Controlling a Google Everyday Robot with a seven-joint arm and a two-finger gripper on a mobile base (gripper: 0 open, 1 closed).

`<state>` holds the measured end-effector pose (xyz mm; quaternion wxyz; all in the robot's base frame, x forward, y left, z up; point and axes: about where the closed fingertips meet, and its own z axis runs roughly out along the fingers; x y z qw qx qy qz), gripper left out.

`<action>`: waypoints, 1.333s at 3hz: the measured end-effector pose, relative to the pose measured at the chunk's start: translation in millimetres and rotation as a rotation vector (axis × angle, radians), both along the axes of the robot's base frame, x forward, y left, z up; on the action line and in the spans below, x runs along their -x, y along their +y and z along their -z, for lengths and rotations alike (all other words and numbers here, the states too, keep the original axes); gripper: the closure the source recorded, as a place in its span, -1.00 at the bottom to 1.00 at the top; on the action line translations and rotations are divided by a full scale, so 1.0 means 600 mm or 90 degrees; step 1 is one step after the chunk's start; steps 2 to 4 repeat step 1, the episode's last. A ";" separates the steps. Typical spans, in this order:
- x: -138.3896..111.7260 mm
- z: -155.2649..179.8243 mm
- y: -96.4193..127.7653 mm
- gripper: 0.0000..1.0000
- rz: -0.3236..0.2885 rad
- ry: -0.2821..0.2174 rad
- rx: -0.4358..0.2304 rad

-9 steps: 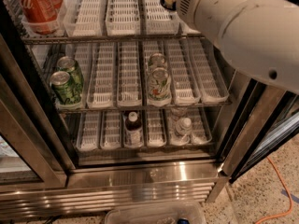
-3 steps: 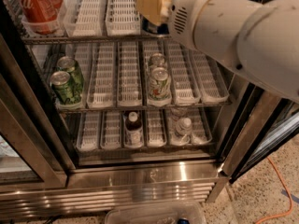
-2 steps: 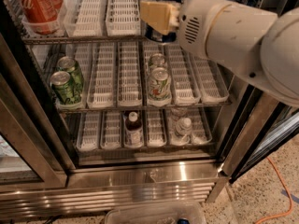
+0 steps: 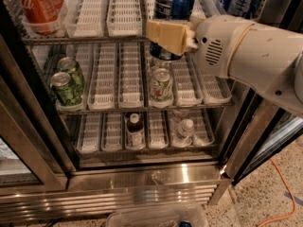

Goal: Pick pepsi can from top shelf of fridge

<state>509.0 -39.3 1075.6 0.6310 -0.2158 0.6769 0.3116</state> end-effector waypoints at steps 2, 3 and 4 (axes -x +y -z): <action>0.013 0.007 -0.003 1.00 -0.023 -0.001 0.002; 0.013 0.007 -0.003 1.00 -0.023 -0.001 0.002; 0.013 0.007 -0.003 1.00 -0.023 -0.001 0.002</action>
Offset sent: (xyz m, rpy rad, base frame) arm 0.0000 0.0000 0.0000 0.0000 0.0000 0.0000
